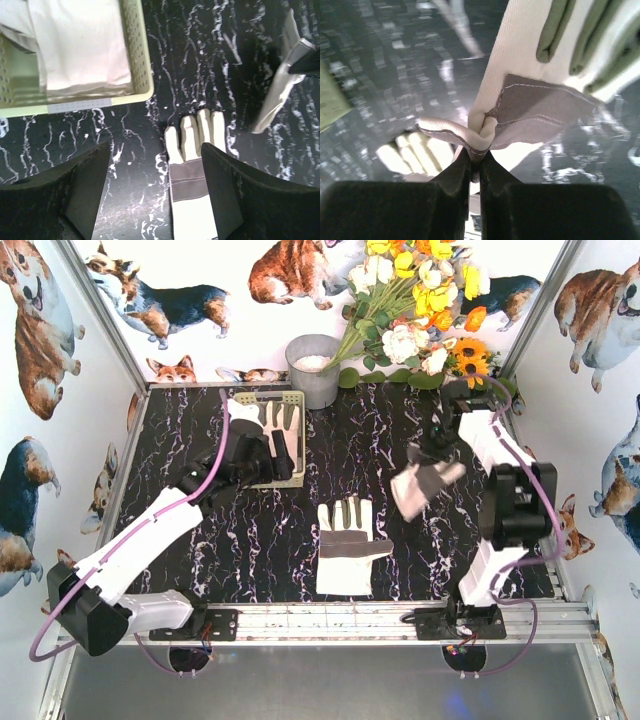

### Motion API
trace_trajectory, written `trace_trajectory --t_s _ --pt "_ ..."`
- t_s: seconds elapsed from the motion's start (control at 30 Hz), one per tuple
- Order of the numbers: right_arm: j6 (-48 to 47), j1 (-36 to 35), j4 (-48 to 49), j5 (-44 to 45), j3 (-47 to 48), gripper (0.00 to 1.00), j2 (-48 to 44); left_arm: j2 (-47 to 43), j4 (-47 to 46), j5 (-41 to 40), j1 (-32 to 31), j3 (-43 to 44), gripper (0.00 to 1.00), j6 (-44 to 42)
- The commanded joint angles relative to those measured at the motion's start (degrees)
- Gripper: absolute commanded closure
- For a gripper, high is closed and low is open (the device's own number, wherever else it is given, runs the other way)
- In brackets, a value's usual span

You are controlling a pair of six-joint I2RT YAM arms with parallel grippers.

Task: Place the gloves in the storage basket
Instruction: Pick up the glove at the corner of the board, then turn over the glove in the glove.

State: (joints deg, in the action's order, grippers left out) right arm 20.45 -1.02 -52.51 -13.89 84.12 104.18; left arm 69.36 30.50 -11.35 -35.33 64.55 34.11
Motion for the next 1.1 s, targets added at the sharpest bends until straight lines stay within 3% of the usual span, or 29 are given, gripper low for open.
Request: trace_trajectory --t_s 0.0,0.17,0.27,0.57,0.87,1.07 --pt "3.86 -6.02 5.33 -10.89 2.51 1.00 -6.84 -0.58 -4.58 6.72 2.42 3.11 0.31 1.30" --pt "10.59 -11.02 22.69 -29.82 -0.37 1.00 -10.13 -0.17 -4.79 11.04 5.38 5.94 0.31 5.36" --pt "10.79 -14.44 27.36 -33.84 -0.08 1.00 -11.40 -1.19 -4.45 11.18 7.41 6.38 0.31 10.55" --pt "-0.25 -25.71 17.82 -29.26 2.71 1.00 -14.46 -3.36 -12.38 14.21 9.32 2.74 0.30 26.68" --pt "-8.30 -34.45 7.82 -20.42 8.43 1.00 -15.91 2.94 -10.08 21.98 9.32 5.12 0.27 25.20" --pt "-11.13 -38.21 6.50 -14.96 9.34 1.00 -17.34 7.01 -12.07 28.37 9.23 4.47 0.29 26.13"
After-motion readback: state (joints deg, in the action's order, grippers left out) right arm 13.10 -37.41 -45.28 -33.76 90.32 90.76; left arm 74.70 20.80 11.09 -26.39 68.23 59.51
